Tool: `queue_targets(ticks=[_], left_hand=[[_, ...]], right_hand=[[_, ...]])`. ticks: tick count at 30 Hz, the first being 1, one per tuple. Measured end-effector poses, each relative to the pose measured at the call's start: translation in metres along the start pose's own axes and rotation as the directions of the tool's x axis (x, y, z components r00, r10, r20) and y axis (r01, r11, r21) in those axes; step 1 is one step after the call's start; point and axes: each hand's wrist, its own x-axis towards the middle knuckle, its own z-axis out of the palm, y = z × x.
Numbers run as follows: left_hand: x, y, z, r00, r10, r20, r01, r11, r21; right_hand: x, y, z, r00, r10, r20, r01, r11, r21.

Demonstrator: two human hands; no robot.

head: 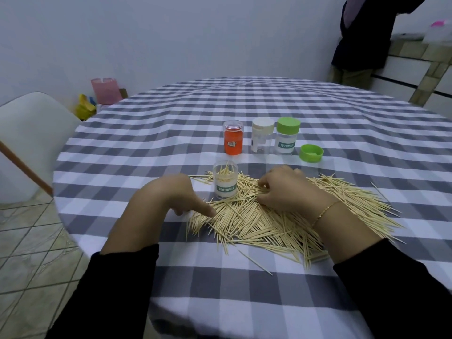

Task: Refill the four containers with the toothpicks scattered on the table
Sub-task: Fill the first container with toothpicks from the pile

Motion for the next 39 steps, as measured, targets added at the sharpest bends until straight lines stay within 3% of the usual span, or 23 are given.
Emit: queue_targets(ticks=[5, 8, 20, 23, 26, 30, 33, 36, 39], left_hand=[[0.002, 0.008, 0.010, 0.996, 0.014, -0.084, -0.017, 0.999, -0.035], [0.003, 0.011, 0.013, 0.992, 0.018, -0.128, -0.015, 1.000, 0.027], [0.012, 0.013, 0.012, 0.983, 0.003, -0.181, 0.012, 0.997, 0.081], [0.012, 0.011, 0.014, 0.977, 0.018, -0.210, 0.005, 0.994, 0.107], [0.009, 0.011, 0.016, 0.966, 0.029, -0.258, 0.009, 0.990, 0.144], [0.005, 0.015, 0.018, 0.957, 0.024, -0.289, 0.031, 0.982, 0.185], [0.006, 0.014, 0.014, 0.961, 0.006, -0.278, 0.045, 0.983, 0.177], [0.007, 0.011, 0.010, 0.963, 0.042, -0.268, 0.013, 0.980, 0.200], [0.006, 0.007, 0.006, 0.961, 0.108, -0.256, -0.048, 0.972, 0.230]], right_hand=[[0.002, -0.004, 0.006, 0.999, -0.001, -0.047, -0.001, 0.999, -0.043], [0.003, -0.004, 0.010, 0.995, -0.018, -0.098, 0.012, 0.998, -0.060], [0.007, 0.000, 0.017, 0.965, -0.030, -0.260, 0.012, 0.997, -0.071], [0.007, 0.001, 0.017, 0.961, 0.000, -0.277, -0.008, 1.000, -0.029], [0.007, 0.004, 0.014, 0.959, 0.086, -0.270, -0.050, 0.989, 0.137], [0.006, 0.007, 0.005, 0.967, 0.201, -0.159, -0.105, 0.877, 0.468], [0.004, 0.009, -0.002, 0.958, 0.265, -0.113, -0.110, 0.698, 0.707], [0.002, 0.009, -0.008, 0.950, 0.301, -0.081, -0.094, 0.524, 0.846], [0.002, 0.008, -0.011, 0.941, 0.324, -0.094, -0.059, 0.432, 0.900]])
